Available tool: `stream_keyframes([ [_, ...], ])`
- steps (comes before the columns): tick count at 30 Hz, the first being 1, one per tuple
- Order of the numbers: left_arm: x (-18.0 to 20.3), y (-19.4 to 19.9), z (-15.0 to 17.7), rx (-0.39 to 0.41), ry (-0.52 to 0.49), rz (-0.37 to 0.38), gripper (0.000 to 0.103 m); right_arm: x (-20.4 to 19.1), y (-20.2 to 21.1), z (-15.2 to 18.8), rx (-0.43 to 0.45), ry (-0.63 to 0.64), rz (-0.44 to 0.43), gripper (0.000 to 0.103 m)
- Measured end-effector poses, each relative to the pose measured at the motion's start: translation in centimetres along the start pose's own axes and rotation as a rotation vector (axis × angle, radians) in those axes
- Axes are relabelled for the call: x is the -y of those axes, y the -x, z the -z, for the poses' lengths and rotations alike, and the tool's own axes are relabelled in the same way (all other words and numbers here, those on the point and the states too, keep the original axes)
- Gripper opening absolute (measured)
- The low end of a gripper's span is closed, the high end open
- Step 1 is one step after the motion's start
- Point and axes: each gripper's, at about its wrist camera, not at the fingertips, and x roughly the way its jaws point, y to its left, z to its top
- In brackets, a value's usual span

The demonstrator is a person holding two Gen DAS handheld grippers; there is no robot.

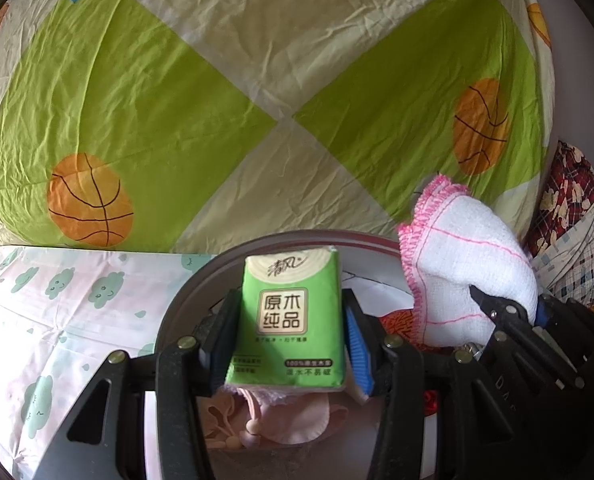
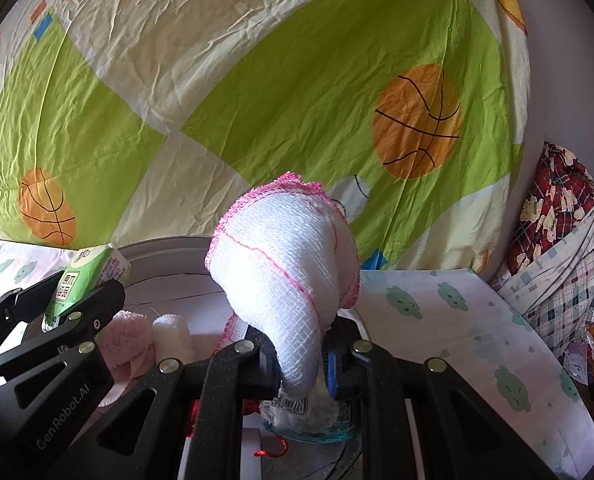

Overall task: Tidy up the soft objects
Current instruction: 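Carry the towel with the right tool while the left tool carries the tissue pack over the tin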

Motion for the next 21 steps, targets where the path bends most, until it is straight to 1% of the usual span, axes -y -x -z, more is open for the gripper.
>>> stream_keyframes([
  [7,0.5,0.0,0.1,-0.014,-0.031,0.005,0.047,-0.1,-1.2,-0.3,-0.034,0.005,-0.047,0.018],
  [10,0.7,-0.3,0.4,-0.045,-0.038,-0.005,0.047,0.1,-2.4,-0.5,-0.068,-0.007,-0.102,0.018],
  [14,0.8,0.3,0.8,-0.037,-0.046,-0.004,0.047,0.5,-3.2,-0.7,-0.095,-0.033,-0.169,0.018],
  [18,1.3,0.2,1.1,-0.047,-0.058,-0.006,0.047,0.7,-4.1,-0.9,-0.142,-0.044,-0.242,0.018],
  [20,1.3,0.2,1.2,-0.049,-0.060,-0.013,0.047,0.9,-4.3,-0.9,-0.160,-0.067,-0.286,0.024],
  [21,1.4,0.2,1.2,-0.048,-0.060,-0.013,0.047,1.0,-4.3,-1.0,-0.162,-0.081,-0.302,0.033],
])
